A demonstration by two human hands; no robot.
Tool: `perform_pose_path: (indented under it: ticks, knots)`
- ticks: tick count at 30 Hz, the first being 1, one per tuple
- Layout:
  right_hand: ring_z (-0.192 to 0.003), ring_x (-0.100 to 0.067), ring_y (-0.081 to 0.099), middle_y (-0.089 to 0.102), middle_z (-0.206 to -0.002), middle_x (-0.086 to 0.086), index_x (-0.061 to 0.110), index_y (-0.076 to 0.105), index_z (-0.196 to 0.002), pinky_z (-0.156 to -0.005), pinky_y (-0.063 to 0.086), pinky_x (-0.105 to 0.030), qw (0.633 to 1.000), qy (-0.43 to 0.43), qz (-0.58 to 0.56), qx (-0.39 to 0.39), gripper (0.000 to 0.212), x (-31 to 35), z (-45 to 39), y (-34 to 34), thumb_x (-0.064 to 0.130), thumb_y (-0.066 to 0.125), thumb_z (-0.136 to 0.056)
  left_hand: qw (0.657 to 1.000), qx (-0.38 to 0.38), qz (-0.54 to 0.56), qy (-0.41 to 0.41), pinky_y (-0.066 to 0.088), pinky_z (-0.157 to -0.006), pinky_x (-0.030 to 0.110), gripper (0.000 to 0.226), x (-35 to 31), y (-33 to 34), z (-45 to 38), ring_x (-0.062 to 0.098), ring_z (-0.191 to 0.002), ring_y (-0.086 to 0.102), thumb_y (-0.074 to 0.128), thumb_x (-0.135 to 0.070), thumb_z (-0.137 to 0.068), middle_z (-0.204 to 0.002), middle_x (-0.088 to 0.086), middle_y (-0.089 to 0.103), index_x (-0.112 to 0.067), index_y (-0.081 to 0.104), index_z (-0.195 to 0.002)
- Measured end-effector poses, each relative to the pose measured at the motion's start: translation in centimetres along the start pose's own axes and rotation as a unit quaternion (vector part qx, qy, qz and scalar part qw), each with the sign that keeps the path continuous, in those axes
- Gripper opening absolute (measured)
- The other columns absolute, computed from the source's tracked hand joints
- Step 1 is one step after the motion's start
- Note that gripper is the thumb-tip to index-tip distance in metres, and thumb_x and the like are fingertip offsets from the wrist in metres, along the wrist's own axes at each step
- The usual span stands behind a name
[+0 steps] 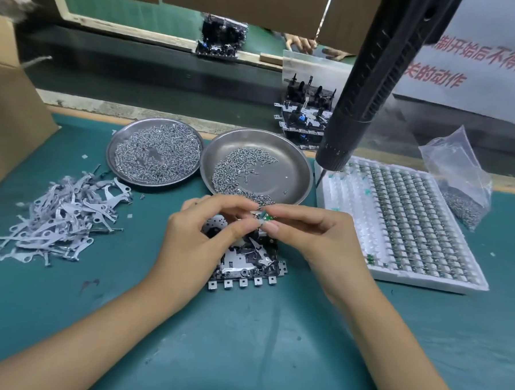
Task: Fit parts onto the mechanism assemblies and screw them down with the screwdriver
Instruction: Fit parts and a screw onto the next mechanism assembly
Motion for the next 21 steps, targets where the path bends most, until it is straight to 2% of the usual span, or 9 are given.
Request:
perform_pose_path:
  ticks: [3,8,13,17,21]
  knots:
    - [-0.086,-0.01,0.071,0.075,-0.09,0.003,0.018,0.078,-0.082,-0.073,0.051,-0.014,1.0,-0.009,0.004,0.002,0.023,0.02,0.0,-0.06,0.016,0.078,-0.06,1.0,-0.005,-0.008,-0.002,0.048,-0.088,0.05,0.018,-0.12,-0.05,-0.05,0.017,-0.09,0.063,0.068,-0.046,-0.072,-0.084,-0.018,0.069,-0.044,0.069,-0.09]
    - [-0.086,-0.012,0.071,0.075,-0.09,0.003,0.016,0.078,-0.083,-0.074,0.052,-0.015,1.0,-0.008,0.006,0.0,0.018,-0.2,-0.01,-0.02,0.012,0.078,-0.066,1.0,-0.011,-0.019,-0.003,0.047,-0.088,0.049,0.016,-0.19,-0.07,-0.04,0.016,-0.086,0.063,0.073,-0.035,-0.073,-0.081,-0.017,0.068,-0.041,0.07,-0.088]
    - [-0.084,-0.014,0.071,0.075,-0.088,0.0,0.019,0.078,-0.084,-0.077,0.054,-0.019,1.0,-0.011,0.0,0.003,0.018,-0.16,0.01,0.12,0.015,0.076,-0.067,1.0,-0.009,-0.026,0.004,0.046,-0.089,0.049,0.019,-0.36,-0.02,-0.17,0.012,-0.087,0.063,0.074,-0.038,-0.072,-0.081,-0.022,0.068,-0.042,0.069,-0.09]
    - [-0.079,-0.011,0.07,0.075,-0.087,-0.002,0.013,0.076,-0.09,-0.074,0.053,-0.018,1.0,-0.016,0.011,0.019,0.017,-0.05,0.13,0.32,0.004,0.073,-0.076,0.999,-0.006,-0.027,0.02,0.046,-0.087,0.053,0.02,-0.53,0.06,-0.09,0.01,-0.084,0.063,0.068,-0.046,-0.073,-0.081,-0.024,0.067,-0.042,0.068,-0.092]
    - [-0.082,-0.012,0.07,0.075,-0.09,-0.003,0.013,0.074,-0.094,-0.077,0.054,-0.02,0.999,-0.031,0.015,0.014,0.021,0.09,0.24,0.35,-0.001,0.071,-0.079,0.998,-0.009,-0.044,0.043,0.045,-0.086,0.052,0.022,-0.93,0.1,-0.19,0.007,-0.086,0.061,0.069,-0.043,-0.074,-0.086,-0.026,0.067,-0.038,0.069,-0.096]
Point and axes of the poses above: each hand's wrist, its own z-axis away from the middle knuckle, its own y-axis out of the palm, x = y × z, the point moved 6 cm from there along -z, towards the middle knuckle
